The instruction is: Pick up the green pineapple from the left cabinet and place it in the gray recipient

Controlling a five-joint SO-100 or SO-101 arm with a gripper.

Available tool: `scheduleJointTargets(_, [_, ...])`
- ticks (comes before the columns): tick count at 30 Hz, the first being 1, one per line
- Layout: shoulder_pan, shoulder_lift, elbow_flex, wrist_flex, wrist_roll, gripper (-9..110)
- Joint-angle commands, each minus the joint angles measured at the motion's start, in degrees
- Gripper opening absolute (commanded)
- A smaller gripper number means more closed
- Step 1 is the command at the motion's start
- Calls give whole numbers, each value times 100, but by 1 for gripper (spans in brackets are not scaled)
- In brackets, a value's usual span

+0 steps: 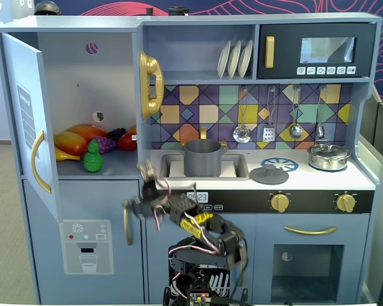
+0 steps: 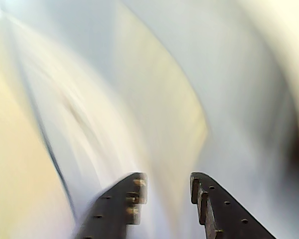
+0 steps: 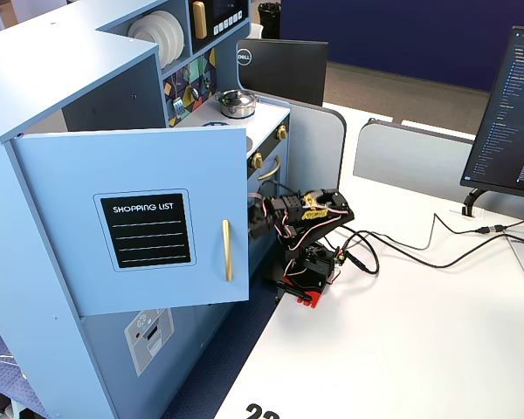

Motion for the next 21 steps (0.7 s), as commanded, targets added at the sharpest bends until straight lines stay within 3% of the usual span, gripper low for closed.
scheduleJointTargets(1, [-316,-712,-1389,-861,-105,14])
scheduleJointTargets(21, [220,-3287,-2646,-2531,360,38])
